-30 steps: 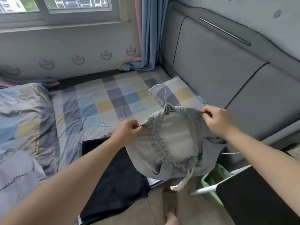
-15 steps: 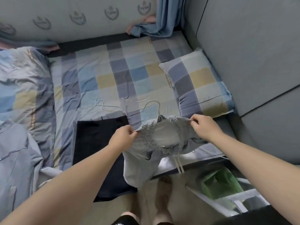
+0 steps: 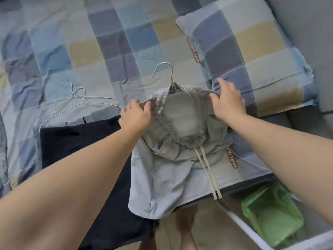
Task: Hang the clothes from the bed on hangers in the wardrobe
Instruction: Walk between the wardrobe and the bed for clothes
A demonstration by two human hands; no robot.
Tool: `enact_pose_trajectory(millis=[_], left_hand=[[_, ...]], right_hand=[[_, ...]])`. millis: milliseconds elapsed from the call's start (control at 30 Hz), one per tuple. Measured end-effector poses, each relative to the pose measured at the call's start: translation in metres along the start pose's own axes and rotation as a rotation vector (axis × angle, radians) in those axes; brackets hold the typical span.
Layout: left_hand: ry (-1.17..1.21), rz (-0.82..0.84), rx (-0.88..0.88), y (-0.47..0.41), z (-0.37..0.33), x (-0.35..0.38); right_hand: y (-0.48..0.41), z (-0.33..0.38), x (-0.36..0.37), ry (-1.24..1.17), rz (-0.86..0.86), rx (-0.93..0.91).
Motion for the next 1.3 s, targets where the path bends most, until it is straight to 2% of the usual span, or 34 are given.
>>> enact_pose_trajectory(millis=[67,167,367,667,833,1033,1300], left_hand=[[0.011,0.038,-0.056,-0.003,0.012,0.014],[-0.032,0.095,0.000,0.022,0.031,0.016],[-0.092,0.185,0.149,0.099,0.042,-0.024],[-0.113,0.100,0.398,0.194,0.021,-0.166],[-0.112,-0.010,0.464,0.225,0.030,-0.234],[-0.063,-0.035,0.407,0.252,0.048,-0.276],[-0.021,-0.202,0.159,0.279,0.092,-0.308]], right_hand=[[0.005,0.009,0.024,-0.026,0.094,0.049],[0.037,0.016,0.040,-0.022,0.199,0.045],[0.113,0.024,0.001,0.041,0.303,-0.002],[0.210,0.092,-0.134,-0.017,0.189,-0.110],[0.254,0.137,-0.184,-0.097,0.062,-0.184],[0.283,0.169,-0.210,-0.136,0.005,-0.287],[0.294,0.215,-0.197,-0.109,0.138,-0.577]])
Point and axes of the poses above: each hand's wrist, its own y-axis away from the middle knuckle, its own x-axis out of the palm, z = x × y, the point moved 7 cm from there along -y, towards the middle knuckle, and after that the axes turned 12 degrees about -z, right-handed, at the moved point
